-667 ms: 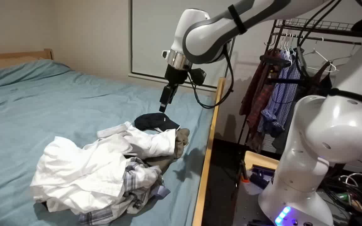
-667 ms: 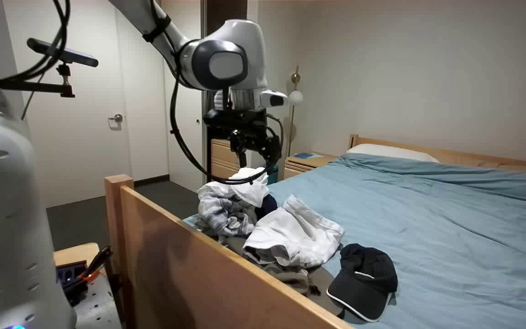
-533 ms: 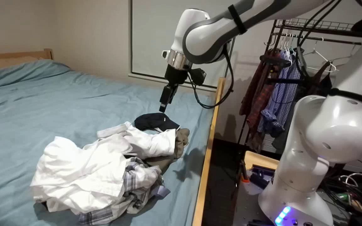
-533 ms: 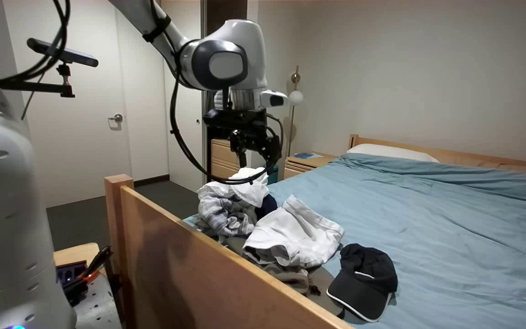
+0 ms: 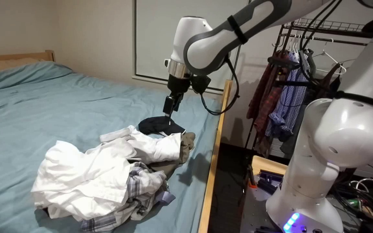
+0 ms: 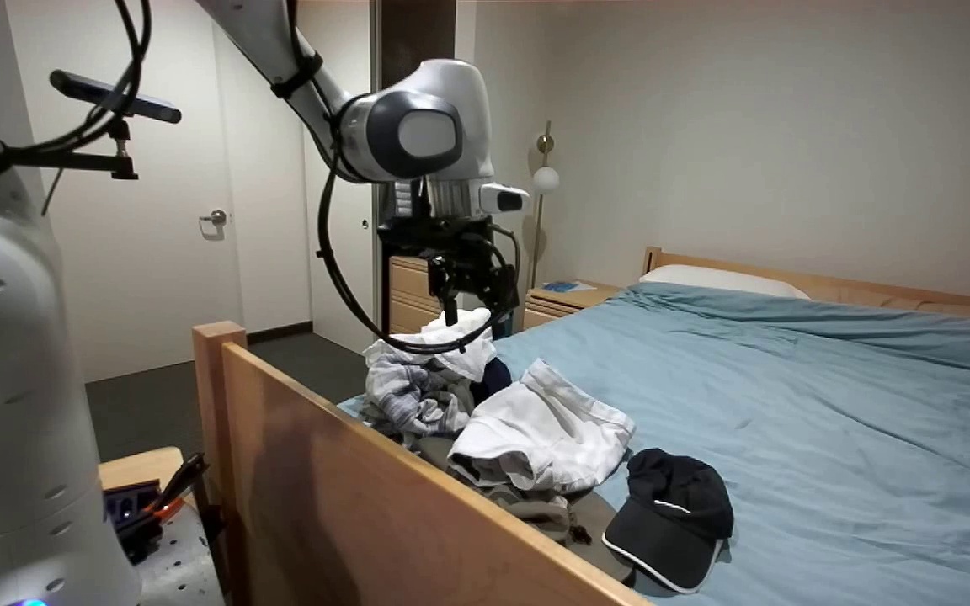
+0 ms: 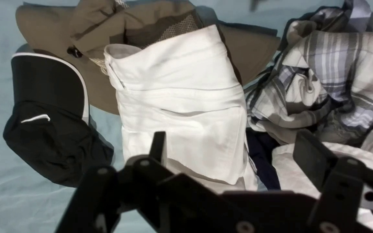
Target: Move the rightmost white object and put it on top of the rightmost black object on the bed
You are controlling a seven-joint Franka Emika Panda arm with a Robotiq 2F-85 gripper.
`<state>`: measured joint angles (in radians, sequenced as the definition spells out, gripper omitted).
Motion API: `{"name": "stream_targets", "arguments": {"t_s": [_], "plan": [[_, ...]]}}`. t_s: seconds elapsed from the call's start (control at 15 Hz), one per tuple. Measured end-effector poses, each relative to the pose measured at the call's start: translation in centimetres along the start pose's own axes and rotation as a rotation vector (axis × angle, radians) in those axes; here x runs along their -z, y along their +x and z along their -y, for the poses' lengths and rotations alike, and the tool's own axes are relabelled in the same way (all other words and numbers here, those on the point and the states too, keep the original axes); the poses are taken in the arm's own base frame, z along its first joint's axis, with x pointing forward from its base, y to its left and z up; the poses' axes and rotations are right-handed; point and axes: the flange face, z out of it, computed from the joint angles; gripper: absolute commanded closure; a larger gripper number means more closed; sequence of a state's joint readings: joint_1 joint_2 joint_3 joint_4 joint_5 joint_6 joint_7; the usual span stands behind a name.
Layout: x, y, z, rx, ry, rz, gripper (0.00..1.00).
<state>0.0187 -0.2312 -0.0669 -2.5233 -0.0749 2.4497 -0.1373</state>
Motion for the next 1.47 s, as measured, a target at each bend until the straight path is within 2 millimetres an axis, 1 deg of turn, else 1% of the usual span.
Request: {"name": "stream_targets", "arguments": {"t_s": [0.13, 0.33, 0.47, 0.6, 0.93, 1.07, 1.2, 1.33, 1.47], "plan": [[-1.5, -0.1, -0.1, 0.003, -0.095, 0.042, 0.00], [-4.0, -0.3, 0.5, 0.086, -0.226, 0.132, 0.00], [-4.3, 0.6, 1.4, 0.125, -0.312, 0.143, 0.00], [-4.2, 1.3, 1.8, 0.135, -0.332, 0.143, 0.00], [-4.1, 1.5, 1.8, 0.135, -0.334, 0.142, 0.00], [-4.4, 1.0, 1.5, 0.196, -0.400, 0.185, 0.00], [-5.3, 0.3, 1.4, 0.268, -0.434, 0.246, 0.00], [-6.2, -0.3, 1.5, 0.358, -0.435, 0.294, 0.00], [-6.7, -0.8, 2.0, 0.454, -0.419, 0.323, 0.00]]}}
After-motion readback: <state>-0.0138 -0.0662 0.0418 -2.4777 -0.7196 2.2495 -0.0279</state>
